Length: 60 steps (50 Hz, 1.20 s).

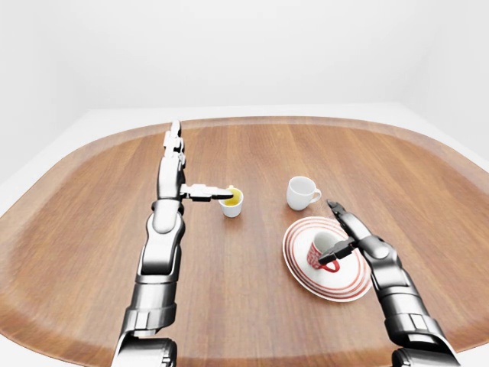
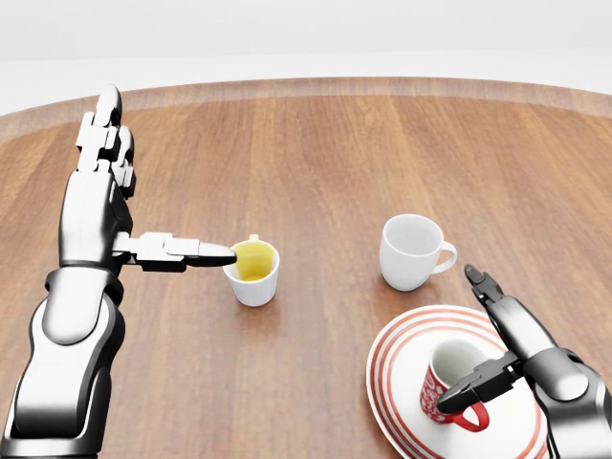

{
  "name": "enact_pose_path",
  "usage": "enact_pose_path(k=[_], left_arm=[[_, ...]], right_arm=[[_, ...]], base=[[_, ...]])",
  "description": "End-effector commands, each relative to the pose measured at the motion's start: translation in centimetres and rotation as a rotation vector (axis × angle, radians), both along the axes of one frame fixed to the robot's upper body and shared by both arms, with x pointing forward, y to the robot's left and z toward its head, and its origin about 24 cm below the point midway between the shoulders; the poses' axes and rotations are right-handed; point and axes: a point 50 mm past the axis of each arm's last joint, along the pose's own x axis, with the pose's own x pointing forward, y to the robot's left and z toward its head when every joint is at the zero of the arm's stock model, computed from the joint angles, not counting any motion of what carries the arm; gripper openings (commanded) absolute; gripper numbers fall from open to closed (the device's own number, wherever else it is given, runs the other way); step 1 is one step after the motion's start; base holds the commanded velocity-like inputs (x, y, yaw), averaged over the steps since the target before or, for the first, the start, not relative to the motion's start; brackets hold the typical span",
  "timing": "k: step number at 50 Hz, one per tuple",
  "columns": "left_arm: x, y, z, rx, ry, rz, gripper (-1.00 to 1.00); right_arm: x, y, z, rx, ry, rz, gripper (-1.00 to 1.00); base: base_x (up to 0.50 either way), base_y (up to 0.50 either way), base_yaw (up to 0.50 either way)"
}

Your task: Pick up the red mug and put it on the plate

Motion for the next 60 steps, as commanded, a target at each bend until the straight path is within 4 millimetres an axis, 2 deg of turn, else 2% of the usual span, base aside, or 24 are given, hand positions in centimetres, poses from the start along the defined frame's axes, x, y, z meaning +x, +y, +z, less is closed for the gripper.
enact_pose_path(k=[1, 17, 21, 25, 26, 28, 29, 33, 37, 43, 46, 49, 51, 52, 60], left_arm=[[0.0, 0.0, 0.2, 0.0, -0.006, -0.001, 1.0], [-0.1, -0.2, 0.7, 0.002, -0.03, -0.006, 1.0], [-0.4, -0.2, 2.0, 0.007, -0.083, -0.013, 1.0], [-0.8, -0.3, 4.1, 0.008, -0.169, -0.023, 1.0], [-0.9, -0.3, 4.1, 0.008, -0.17, -0.023, 1.0], [-1.1, -0.4, 5.1, 0.008, -0.211, -0.029, 1.0], [-1.2, -0.5, 5.4, 0.009, -0.222, -0.031, 1.0], [-1.6, -0.7, 7.0, 0.011, -0.289, -0.043, 1.0], [-2.1, -0.8, 8.5, 0.016, -0.355, -0.05, 1.0], [-2.8, -0.8, 10.3, 0.029, -0.432, -0.058, 1.0], [-3.0, -0.9, 10.8, 0.03, -0.452, -0.063, 1.0], [-3.3, -1.2, 11.3, 0.033, -0.479, -0.072, 1.0], [-3.5, -1.3, 11.8, 0.034, -0.5, -0.075, 1.0], [-3.7, -1.4, 12.4, 0.037, -0.525, -0.079, 1.0], [-4.9, -1.9, 13.9, 0.048, -0.605, -0.098, 1.0]], right_arm=[[0.0, 0.1, 0.1, 0.002, -0.005, 0.0, 1.0], [0.1, 0.2, 0.7, 0.0, -0.033, 0.015, 1.0], [0.5, 0.5, 2.9, 0.002, -0.12, 0.042, 1.0], [0.9, 1.1, 5.9, -0.002, -0.238, 0.084, 1.0], [0.9, 1.1, 5.9, -0.002, -0.24, 0.085, 1.0], [1.2, 1.4, 8.1, 0.012, -0.329, 0.095, 1.0], [1.2, 1.4, 8.1, 0.013, -0.332, 0.096, 1.0], [1.4, 2.0, 10.6, 0.023, -0.443, 0.111, 1.0], [1.3, 2.8, 13.9, 0.029, -0.581, 0.138, 1.0], [0.6, 3.5, 18.5, 0.024, -0.763, 0.19, 1.0], [0.7, 3.8, 19.2, 0.027, -0.788, 0.201, 1.0], [0.7, 3.9, 20.9, 0.047, -0.858, 0.203, 1.0], [0.4, 4.1, 22.4, 0.052, -0.921, 0.219, 1.0], [-0.1, 4.4, 23.9, 0.049, -0.98, 0.237, 1.0], [-1.7, 5.2, 28.0, 0.05, -1.156, 0.299, 1.0]], base=[[0.0, 0.0, 0.0], [0.0, 0.0, 0.0], [0.0, 0.0, 0.0], [0.0, 0.0, 0.0], [0.0, 0.0, 0.0], [0.0, 0.0, 0.0], [0.0, 0.0, 0.0], [0.0, 0.0, 0.0], [0.0, 0.0, 0.0], [0.0, 0.0, 0.0], [0.0, 0.0, 0.0], [0.0, 0.0, 0.0], [0.0, 0.0, 0.0], [0.0, 0.0, 0.0], [0.0, 0.0, 0.0]])
